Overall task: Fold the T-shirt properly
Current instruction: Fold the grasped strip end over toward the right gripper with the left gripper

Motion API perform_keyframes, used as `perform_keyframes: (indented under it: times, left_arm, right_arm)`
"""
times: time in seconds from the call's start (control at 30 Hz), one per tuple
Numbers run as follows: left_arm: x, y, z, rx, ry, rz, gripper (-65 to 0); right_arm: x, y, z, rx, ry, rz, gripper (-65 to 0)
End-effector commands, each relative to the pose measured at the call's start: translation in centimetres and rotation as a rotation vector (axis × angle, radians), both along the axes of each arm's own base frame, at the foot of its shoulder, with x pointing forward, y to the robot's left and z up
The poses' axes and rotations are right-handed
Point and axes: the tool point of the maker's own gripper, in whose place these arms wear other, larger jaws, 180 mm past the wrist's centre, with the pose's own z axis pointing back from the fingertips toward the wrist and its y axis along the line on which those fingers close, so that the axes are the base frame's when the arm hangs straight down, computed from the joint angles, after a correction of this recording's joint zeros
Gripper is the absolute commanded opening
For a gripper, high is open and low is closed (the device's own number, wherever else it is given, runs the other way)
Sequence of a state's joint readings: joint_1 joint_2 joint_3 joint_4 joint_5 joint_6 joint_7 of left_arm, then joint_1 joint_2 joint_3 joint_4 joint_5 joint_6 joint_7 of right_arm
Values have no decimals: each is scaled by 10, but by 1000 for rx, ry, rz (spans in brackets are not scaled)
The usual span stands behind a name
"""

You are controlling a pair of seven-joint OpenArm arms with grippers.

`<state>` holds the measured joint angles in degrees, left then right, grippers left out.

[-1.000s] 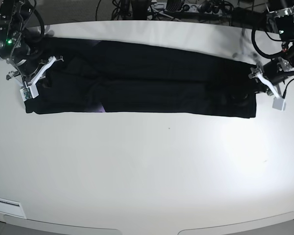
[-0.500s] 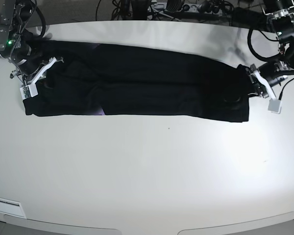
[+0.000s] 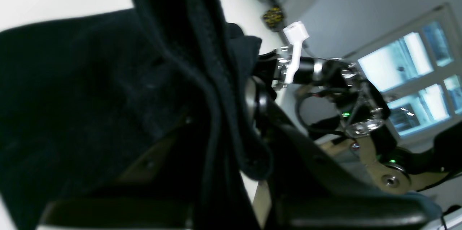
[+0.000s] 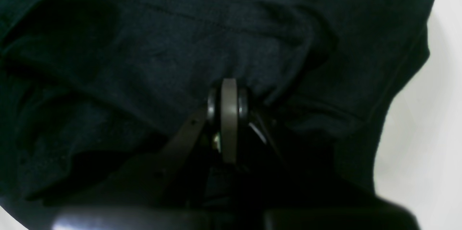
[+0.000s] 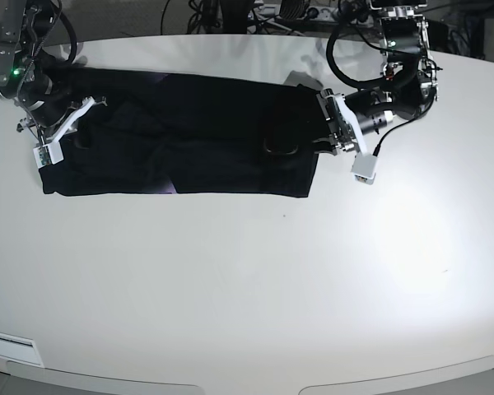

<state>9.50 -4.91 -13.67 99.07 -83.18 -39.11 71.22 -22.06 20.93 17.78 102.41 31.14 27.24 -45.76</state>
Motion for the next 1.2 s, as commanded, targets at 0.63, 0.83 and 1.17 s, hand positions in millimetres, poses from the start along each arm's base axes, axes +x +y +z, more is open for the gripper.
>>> perform_keyframes:
  times: [0.63, 0.83, 1.17]
  left_arm:
    - [14, -23, 28, -135, -75, 59, -275]
    - [14, -23, 28, -133, -75, 59, -275]
    - [29, -13, -16, 139, -65, 148, -650]
  right_arm:
    - [-12, -1, -5, -6, 80, 27, -393]
    - [-13, -1, -5, -6, 80, 32, -393]
    - [-10, 4, -1, 20, 67, 34, -393]
